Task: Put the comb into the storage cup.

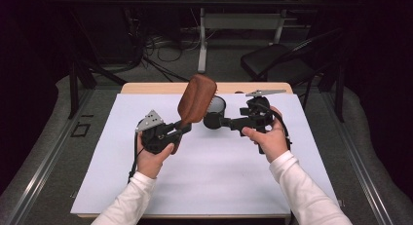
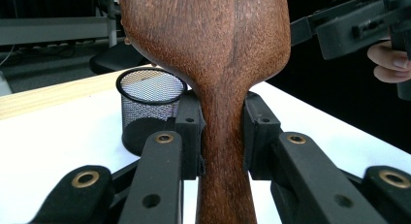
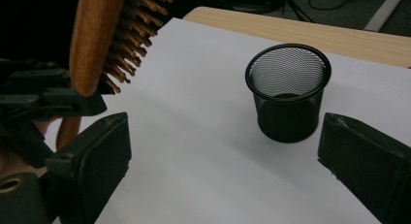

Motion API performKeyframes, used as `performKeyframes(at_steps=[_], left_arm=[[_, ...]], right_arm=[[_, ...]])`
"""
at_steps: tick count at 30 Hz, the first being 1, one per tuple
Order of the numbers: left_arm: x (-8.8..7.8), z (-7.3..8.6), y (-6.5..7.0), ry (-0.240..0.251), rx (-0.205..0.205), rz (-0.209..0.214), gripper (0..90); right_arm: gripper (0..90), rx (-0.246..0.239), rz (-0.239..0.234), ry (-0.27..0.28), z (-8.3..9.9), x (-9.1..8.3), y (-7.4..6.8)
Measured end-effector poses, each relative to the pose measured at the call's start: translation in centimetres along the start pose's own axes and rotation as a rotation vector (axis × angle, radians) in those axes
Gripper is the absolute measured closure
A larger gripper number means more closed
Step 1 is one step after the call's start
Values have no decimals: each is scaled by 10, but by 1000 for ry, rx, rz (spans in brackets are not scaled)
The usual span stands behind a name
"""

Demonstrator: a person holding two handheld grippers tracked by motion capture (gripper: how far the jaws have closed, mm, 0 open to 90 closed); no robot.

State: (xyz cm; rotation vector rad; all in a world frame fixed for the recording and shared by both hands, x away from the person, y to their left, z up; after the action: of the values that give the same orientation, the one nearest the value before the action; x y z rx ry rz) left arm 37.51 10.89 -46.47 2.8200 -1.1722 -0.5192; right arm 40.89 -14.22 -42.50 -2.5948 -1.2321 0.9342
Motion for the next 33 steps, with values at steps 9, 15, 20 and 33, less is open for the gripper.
performKeyframes(at_steps=[9, 15, 20, 33], left_arm=[[2, 3, 0, -6, 3, 5, 727], [3, 4, 1, -9, 8, 13, 726], [5, 7, 2, -13, 5, 15, 726], [12, 13, 7, -36, 10, 30, 726]], right_arm=[[55, 21, -19, 17, -11, 5, -2], [65, 34, -39, 35, -19, 6, -4], [65, 39, -48, 43, -23, 8, -6], [65, 100, -94, 71, -29, 11, -3]])
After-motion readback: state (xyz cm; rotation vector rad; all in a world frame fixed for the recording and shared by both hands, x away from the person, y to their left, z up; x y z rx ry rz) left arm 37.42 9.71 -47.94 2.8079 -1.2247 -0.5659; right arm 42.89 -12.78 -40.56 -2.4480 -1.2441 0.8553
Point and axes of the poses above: each handheld gripper's, and its own axes: x roughly forward along the jaws, z roughly out of its underside, y roughly to its right, the point moved 4 cm from there along x, roughly forward along the jaws, and after that the axes turned 6 degrees about -z, right-handed, at the moved point
